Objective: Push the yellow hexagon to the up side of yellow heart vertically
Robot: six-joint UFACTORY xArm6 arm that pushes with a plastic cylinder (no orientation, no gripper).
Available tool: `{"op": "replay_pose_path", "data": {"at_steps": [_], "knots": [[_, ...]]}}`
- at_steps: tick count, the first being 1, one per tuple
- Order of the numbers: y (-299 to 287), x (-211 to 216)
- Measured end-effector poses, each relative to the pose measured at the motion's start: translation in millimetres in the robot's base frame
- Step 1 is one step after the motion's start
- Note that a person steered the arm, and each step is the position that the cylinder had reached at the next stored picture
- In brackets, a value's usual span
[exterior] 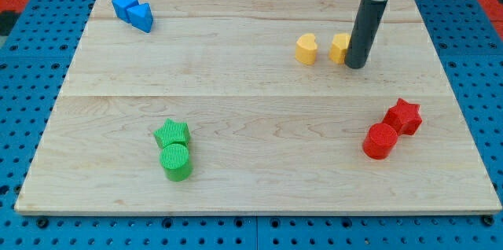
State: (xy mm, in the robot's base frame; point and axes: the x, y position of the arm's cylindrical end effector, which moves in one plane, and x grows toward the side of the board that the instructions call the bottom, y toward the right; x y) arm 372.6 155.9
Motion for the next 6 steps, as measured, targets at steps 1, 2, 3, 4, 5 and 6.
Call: {"op": "replay_pose_path", "data": {"at_steps": [1, 2, 3, 4, 5, 6], "knots": [[-27.0, -18.8], [-32.5, -45.0], [-32.6, -81.2], [-38.0, -111.4], [-6.1, -126.5], [-75.4, -146.1]]}}
